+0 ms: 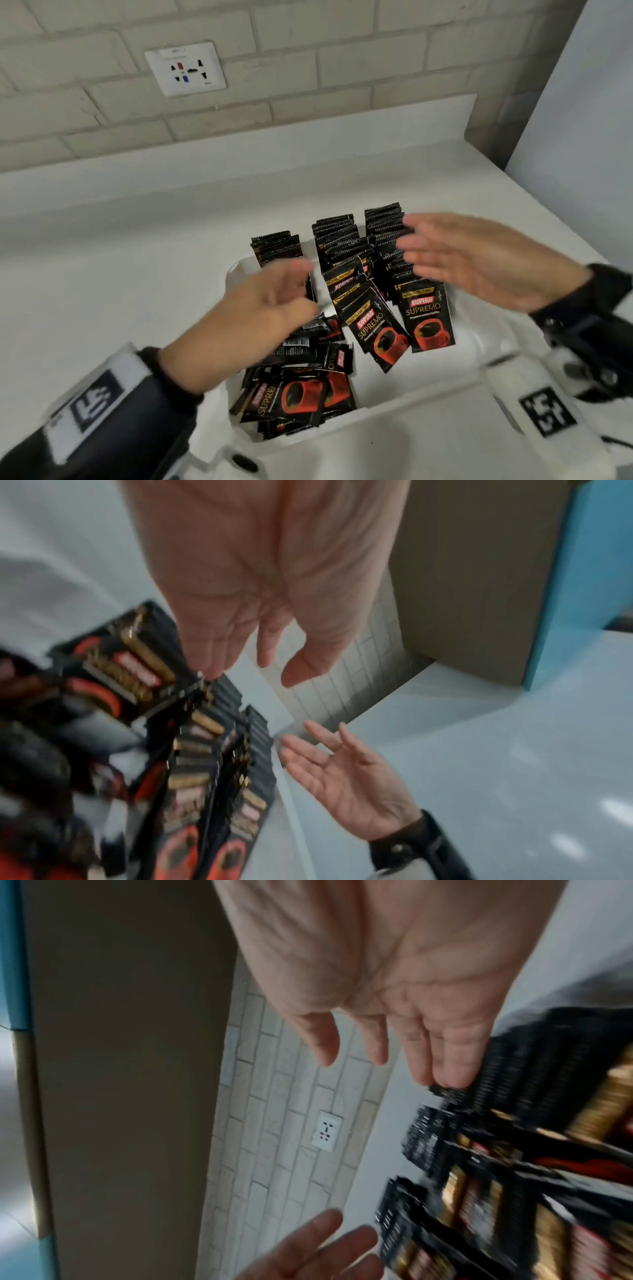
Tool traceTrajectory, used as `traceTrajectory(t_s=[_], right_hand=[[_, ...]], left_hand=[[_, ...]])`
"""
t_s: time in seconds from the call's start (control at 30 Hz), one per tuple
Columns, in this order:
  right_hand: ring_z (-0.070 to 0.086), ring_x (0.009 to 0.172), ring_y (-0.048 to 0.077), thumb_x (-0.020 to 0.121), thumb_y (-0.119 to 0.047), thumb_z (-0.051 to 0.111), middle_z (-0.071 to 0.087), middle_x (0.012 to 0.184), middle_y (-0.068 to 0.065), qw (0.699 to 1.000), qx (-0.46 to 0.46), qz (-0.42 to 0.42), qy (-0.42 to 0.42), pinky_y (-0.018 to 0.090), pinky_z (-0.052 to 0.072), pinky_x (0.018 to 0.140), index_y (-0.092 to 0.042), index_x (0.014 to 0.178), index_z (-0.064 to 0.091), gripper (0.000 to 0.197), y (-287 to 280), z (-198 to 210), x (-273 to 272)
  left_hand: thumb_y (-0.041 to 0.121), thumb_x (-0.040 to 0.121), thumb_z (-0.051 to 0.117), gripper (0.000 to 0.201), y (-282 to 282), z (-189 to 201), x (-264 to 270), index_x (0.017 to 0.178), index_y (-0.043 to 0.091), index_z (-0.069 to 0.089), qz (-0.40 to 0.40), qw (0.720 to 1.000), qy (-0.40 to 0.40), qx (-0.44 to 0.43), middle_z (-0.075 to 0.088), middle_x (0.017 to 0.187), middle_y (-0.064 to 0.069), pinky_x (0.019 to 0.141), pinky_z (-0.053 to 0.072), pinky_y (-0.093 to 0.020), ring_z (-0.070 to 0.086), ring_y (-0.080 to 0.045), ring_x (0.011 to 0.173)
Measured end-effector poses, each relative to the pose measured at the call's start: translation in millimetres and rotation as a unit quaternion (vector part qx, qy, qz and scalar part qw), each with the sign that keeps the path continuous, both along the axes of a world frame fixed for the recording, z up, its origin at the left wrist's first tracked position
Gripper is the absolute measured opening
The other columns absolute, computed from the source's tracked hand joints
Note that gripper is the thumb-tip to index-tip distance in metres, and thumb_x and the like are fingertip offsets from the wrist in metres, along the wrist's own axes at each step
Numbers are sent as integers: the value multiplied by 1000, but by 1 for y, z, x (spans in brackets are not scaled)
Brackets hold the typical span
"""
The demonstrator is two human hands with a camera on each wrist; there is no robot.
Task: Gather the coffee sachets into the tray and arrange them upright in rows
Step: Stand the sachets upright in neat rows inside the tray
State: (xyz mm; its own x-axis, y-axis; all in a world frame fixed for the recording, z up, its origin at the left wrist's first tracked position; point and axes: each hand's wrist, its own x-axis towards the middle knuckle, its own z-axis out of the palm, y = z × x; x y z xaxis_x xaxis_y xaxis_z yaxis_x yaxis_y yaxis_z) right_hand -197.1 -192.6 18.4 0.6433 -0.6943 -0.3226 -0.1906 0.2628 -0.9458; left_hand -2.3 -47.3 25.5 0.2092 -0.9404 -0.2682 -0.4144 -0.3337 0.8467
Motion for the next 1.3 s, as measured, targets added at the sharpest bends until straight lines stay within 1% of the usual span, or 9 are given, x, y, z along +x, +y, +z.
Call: traceTrajectory(t_s=[0.07,0.17,0.3,0.47,0.6,0.8,1.03,1.13,1.3], right_hand=[[60,100,13,71,-33,62,61,115,5,1000,17,20,15,26,47,91,-22,120,52,51,14,-12,-3],[60,102,7,92,-20,48,62,111,-3,985,-70,121,100,23,49,92,-33,105,54,20,27,-25,-5],[61,100,14,97,-20,40,65,105,-2,912,-221,263,225,32,49,91,-23,108,62,25,35,-26,-1],[55,108,22,96,-7,32,61,118,5,757,-362,420,347,27,42,92,-5,116,61,35,39,-38,19],[54,107,34,97,-11,34,60,116,19,726,-373,431,385,36,41,87,0,117,58,33,39,-45,36],[54,91,21,95,-15,33,60,96,3,762,-320,449,340,26,45,78,-5,112,59,32,32,-48,42],[41,128,18,96,-18,38,45,140,2,802,-337,381,313,25,33,105,-16,137,42,42,25,-50,43],[45,121,14,96,-17,39,51,133,1,831,-341,335,285,15,32,88,-19,133,49,38,22,-51,42],[49,101,9,97,-19,41,55,114,-1,863,-328,276,268,13,34,71,-18,131,51,35,20,-51,38]], left_hand=[[19,89,56,38,-4,-8,-14,121,37,44,-36,998,10,45,52,119,24,77,40,0,50,13,100],[24,88,59,28,-14,-21,-27,114,33,51,-46,992,-99,62,56,107,11,68,43,-7,60,-4,84],[25,83,65,31,-30,-27,-29,102,26,41,-25,975,-222,12,43,111,6,60,37,-11,45,-1,71],[22,85,65,50,-49,-29,-25,124,17,33,-41,969,-239,53,45,98,7,54,38,-12,47,-1,68],[20,86,63,62,-53,-35,-24,134,19,23,-40,976,-200,82,50,81,12,48,40,-9,51,1,62],[10,85,61,87,-55,-45,-22,146,18,-1,-22,989,-132,62,61,95,2,60,47,-9,60,-7,71],[5,83,61,99,-66,-64,-19,146,20,-15,21,997,-64,29,64,105,-6,85,52,-37,65,-19,89],[6,82,62,102,-70,-72,-17,145,21,-17,43,998,-43,10,61,115,-8,92,49,-42,64,-21,98],[6,86,60,95,-73,-74,-20,145,17,-14,54,997,-47,-21,58,121,-6,90,46,-27,61,-18,102]])
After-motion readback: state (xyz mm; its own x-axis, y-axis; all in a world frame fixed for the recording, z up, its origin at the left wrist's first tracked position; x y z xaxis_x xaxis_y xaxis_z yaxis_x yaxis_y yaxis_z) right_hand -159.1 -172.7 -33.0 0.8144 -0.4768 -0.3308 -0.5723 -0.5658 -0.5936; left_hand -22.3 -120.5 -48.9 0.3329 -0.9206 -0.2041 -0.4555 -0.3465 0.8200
